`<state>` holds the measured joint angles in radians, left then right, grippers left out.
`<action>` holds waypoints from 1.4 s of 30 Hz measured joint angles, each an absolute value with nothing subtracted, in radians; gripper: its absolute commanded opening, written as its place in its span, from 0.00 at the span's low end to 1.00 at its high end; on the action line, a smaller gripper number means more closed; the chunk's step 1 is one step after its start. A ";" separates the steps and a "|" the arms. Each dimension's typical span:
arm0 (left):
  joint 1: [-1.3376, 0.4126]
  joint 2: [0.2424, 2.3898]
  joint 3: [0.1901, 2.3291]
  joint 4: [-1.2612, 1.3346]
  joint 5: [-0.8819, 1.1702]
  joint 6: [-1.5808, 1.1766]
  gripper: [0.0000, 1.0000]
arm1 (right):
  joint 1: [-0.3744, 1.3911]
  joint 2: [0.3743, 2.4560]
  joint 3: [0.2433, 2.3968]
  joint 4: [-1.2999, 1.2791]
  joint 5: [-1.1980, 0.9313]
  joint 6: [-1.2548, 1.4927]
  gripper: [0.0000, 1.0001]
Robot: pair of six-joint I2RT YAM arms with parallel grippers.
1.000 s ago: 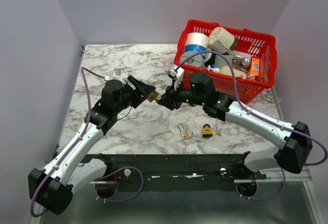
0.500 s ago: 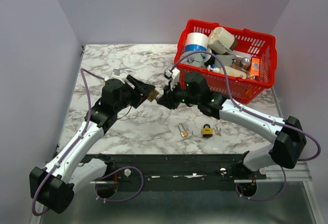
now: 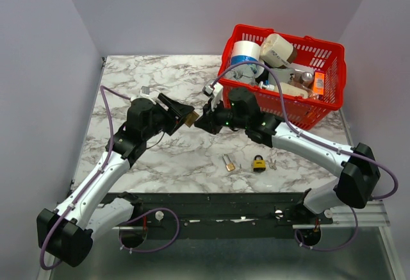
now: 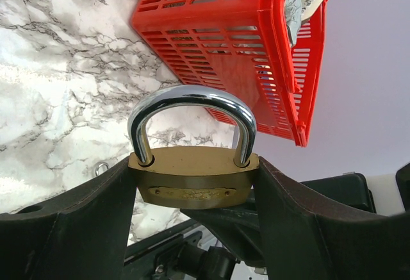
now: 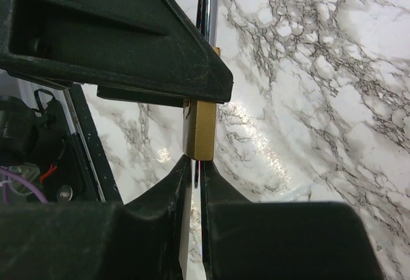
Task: Lock with the key
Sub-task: Lock the lock, then place the key at the center of the board.
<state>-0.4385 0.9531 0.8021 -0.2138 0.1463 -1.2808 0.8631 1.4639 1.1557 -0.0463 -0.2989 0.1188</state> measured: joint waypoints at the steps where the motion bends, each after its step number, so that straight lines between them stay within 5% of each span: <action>1: -0.439 0.953 0.802 -0.214 0.146 -1.281 0.11 | 0.863 1.465 1.156 -0.046 -0.300 0.120 0.16; 4: -0.438 0.954 0.802 -0.214 0.146 -1.285 0.08 | 0.862 1.466 1.156 -0.046 -0.302 0.121 0.14; 7: -0.433 0.955 0.804 -0.214 0.146 -1.288 0.08 | 0.862 1.466 1.156 -0.046 -0.302 0.120 0.01; 29: -0.292 0.987 0.830 -0.203 0.121 -1.279 0.08 | 0.856 1.381 1.049 -0.046 -0.326 0.178 0.01; 42: -0.197 0.948 0.772 -0.239 0.116 -1.198 0.08 | 0.858 1.404 0.867 -0.142 -0.233 0.569 0.01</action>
